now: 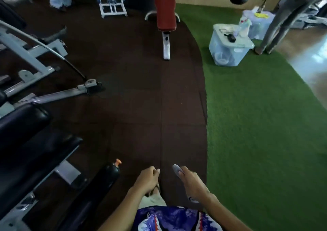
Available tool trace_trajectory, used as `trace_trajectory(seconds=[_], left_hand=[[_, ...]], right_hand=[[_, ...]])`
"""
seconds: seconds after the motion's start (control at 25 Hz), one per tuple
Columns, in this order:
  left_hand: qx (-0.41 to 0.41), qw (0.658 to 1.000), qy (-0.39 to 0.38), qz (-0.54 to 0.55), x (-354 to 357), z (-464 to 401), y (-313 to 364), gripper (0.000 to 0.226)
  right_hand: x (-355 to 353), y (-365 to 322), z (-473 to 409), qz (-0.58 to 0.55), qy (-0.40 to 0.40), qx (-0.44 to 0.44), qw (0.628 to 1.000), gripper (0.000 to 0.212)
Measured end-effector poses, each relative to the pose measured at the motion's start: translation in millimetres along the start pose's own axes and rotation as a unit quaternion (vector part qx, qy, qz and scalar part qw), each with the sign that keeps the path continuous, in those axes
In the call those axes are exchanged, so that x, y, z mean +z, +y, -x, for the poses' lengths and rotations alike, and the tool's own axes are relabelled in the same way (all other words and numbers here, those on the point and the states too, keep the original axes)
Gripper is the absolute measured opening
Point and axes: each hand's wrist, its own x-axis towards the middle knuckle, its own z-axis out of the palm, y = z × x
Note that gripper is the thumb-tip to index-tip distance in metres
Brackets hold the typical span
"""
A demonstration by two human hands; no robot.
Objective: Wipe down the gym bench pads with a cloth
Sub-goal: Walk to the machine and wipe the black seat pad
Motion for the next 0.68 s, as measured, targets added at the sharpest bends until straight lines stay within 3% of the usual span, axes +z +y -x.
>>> trace_trajectory(seconds=[0.08,0.12,0.24,0.36,0.44,0.6,0.68], left_hand=[[0.002,1.0,0.021,0.018,-51,-41,26,0.037],[0.003,0.999,0.025,0.027,-74,-59,38,0.037],[-0.002,0.998,0.038,0.046,-125,-109,56,0.037],[-0.027,0.994,0.07,0.082,-179,-173,61,0.035],[-0.052,0.988,0.089,0.111,-217,-219,63,0.032],[-0.11,0.971,0.113,0.182,-296,-290,72,0.03],[-0.136,0.955,0.14,0.223,-339,-317,77,0.031]], right_hand=[[-32,-34,-55,-0.02,0.017,-0.008,1.0,0.07],[-46,-51,-82,-0.027,0.021,-0.007,0.999,0.071],[-76,-97,-160,-0.013,-0.015,-0.028,0.999,0.041],[-101,-147,-250,0.002,-0.051,-0.05,0.997,0.034],[-113,-180,-314,0.025,-0.083,-0.074,0.993,0.04],[-137,-247,-438,0.084,-0.135,-0.134,0.978,0.088],[-147,-293,-496,0.126,-0.175,-0.147,0.965,0.07]])
